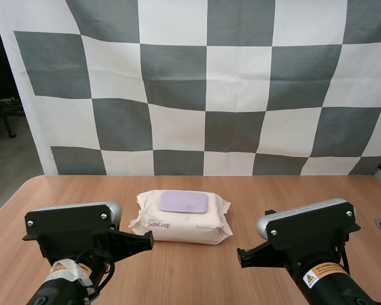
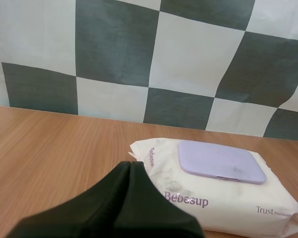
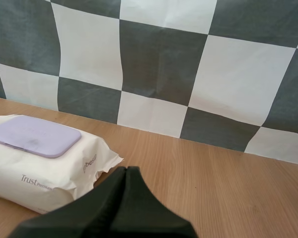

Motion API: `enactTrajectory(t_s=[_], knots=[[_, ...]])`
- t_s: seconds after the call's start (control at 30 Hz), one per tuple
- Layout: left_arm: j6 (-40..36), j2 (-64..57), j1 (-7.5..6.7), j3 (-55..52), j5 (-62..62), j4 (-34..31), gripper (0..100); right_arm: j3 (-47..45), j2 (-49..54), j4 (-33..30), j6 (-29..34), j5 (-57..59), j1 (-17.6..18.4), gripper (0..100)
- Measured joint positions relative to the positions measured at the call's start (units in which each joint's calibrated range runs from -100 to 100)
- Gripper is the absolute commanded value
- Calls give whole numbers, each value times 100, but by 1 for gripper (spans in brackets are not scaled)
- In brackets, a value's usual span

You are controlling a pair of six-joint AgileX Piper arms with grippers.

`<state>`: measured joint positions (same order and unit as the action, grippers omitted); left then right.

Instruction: Open the wet wipes lid

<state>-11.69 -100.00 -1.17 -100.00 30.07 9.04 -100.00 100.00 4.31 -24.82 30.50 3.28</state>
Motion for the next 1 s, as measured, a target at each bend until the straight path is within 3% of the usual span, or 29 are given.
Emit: enactTrajectory(t_s=[0.63, 0.83, 1.0], knots=[[0, 0, 0, 0, 0, 0, 0, 0, 0, -12, 0, 0, 0, 0], [0, 0, 0, 0, 0, 0, 0, 0, 0, -280, 0, -47, 0, 0], [0, 0, 0, 0, 0, 0, 0, 0, 0, -757, 0, -877, 0, 0]])
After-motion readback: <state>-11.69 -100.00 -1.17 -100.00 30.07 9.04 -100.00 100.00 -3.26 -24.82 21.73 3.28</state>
